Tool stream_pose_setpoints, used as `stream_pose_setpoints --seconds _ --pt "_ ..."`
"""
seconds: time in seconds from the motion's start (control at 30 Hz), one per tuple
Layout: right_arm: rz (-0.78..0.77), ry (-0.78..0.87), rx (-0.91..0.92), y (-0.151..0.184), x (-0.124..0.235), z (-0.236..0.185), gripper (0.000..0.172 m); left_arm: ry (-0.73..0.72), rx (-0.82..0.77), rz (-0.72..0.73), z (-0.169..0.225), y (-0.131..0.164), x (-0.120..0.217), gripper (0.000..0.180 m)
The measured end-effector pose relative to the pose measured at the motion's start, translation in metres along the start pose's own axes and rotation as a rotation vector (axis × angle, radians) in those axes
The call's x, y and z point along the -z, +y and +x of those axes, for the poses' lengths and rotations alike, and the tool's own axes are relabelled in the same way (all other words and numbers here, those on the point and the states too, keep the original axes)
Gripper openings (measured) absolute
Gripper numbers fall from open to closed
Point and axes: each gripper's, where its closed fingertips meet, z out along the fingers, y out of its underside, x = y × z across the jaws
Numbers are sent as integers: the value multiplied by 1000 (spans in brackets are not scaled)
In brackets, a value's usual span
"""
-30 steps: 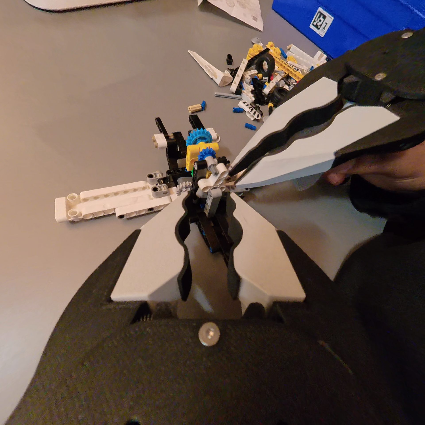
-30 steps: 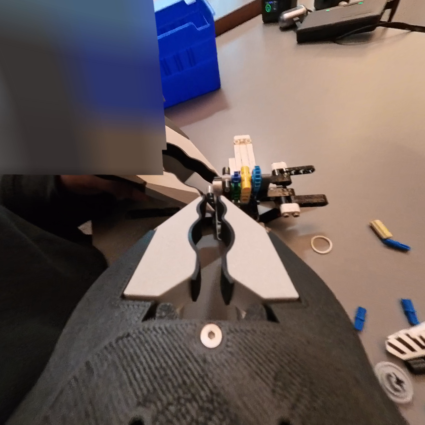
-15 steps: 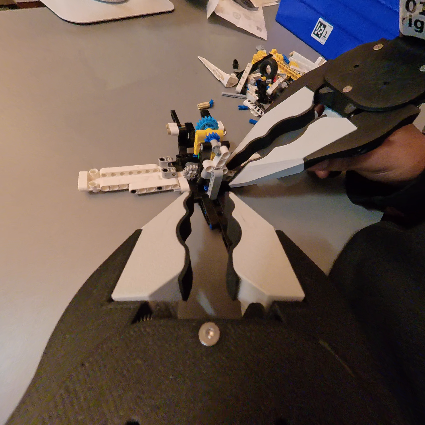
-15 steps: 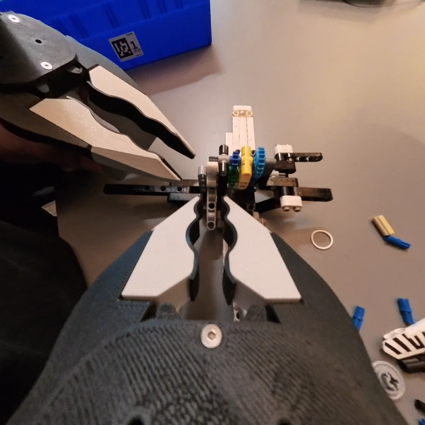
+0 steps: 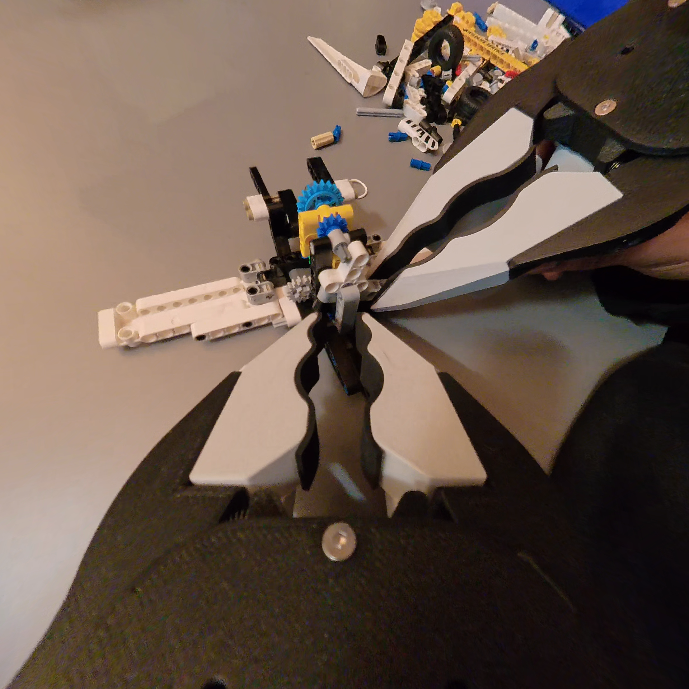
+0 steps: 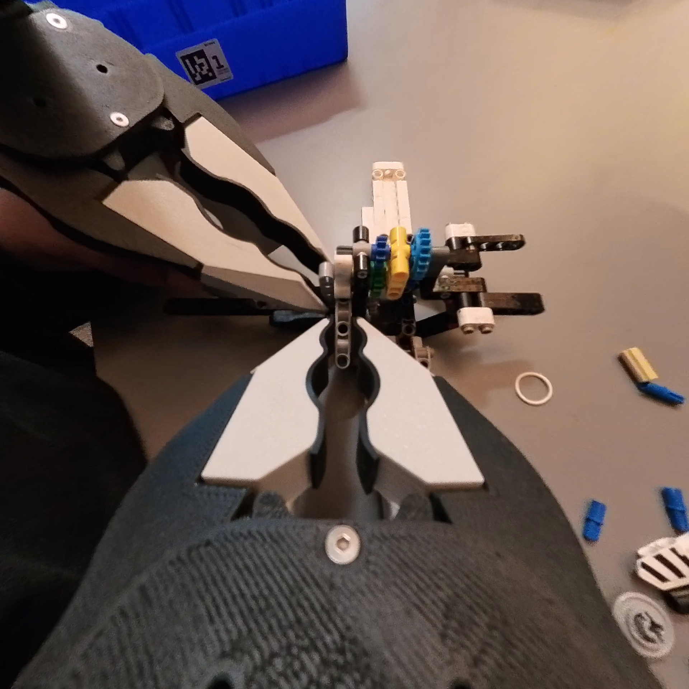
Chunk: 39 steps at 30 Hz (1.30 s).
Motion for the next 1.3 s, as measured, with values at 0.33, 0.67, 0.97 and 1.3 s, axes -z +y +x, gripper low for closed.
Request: stream_pose_setpoints --seconds 0.33,0.67,0.97,1.3 --pt "33 29 -39 -4 1 4 6 -48 -90 -9 -3 -1 -3 7" --pt "142 -51 -176 -14 28 15 17 -37 -71 -14 -4 -1 -4 8" --pt "98 -59 -146 1 29 8 15 -22 -59 -15 -3 -1 -4 8" --pt "3 11 5 4 8 8 6 -44 -98 -22 -5 -1 -5 9"
